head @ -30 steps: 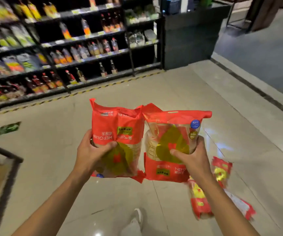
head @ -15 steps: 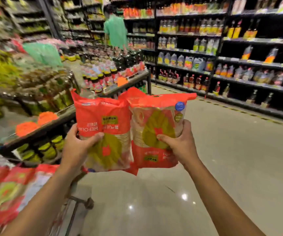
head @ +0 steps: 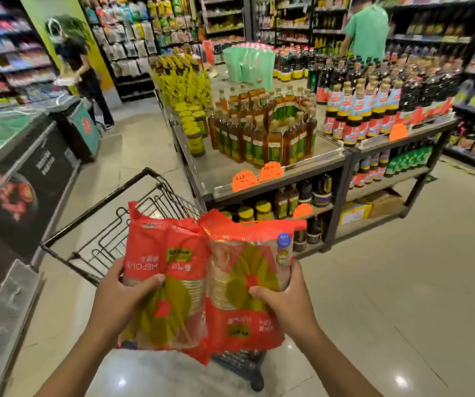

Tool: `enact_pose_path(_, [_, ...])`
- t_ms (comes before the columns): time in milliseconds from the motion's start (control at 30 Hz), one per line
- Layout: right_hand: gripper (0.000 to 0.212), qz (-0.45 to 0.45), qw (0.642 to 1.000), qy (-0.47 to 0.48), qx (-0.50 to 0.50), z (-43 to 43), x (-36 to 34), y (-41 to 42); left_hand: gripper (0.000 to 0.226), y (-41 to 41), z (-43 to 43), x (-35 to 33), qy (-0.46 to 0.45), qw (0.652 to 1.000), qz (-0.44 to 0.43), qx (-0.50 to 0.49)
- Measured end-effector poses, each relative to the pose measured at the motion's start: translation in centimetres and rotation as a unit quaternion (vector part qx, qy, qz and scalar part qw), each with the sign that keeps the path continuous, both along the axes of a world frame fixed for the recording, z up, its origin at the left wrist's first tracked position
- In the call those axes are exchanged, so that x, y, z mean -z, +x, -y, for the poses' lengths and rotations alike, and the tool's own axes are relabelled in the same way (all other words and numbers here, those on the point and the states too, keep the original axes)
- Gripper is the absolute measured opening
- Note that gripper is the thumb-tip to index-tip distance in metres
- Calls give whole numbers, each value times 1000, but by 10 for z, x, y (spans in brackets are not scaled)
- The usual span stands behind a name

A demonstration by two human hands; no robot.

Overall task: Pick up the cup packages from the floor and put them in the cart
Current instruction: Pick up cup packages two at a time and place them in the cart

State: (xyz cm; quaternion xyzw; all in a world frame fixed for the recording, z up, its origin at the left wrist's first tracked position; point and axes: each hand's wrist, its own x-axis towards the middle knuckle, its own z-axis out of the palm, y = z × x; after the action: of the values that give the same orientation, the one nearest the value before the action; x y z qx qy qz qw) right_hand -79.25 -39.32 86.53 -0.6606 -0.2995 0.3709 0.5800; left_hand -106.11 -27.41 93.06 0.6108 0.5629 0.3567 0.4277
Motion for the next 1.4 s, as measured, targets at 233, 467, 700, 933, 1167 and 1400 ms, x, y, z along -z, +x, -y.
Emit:
enact_pose_path(233, [64, -35, 999, -36, 13, -118, 30, -14, 79, -35, -96, 35, -41, 998, -31, -31])
enact_pose_path(467, [68, -68, 990, -102, 65, -232, 65, -15, 77, -62, -227, 54, -73, 988, -122, -57])
enact_pose_path(700, [67, -51, 967, -209, 136, -307, 168, -37, 59, -12, -398, 139, -131, 974, -161, 90])
enact_pose_path(933, [99, -84, 914, -320, 233, -353, 218, -59, 64, 40, -509, 236, -183, 936, -213, 212])
enact_pose_path(1167, [95, -69, 884, -358, 294, -381, 209, -77, 73, 29, -526, 279, -170, 919, -246, 256])
enact_pose_path(1400, [104, 42, 869, -416, 264, -373, 195, -88, 64, 20, -525, 281, -54, 915, -260, 305])
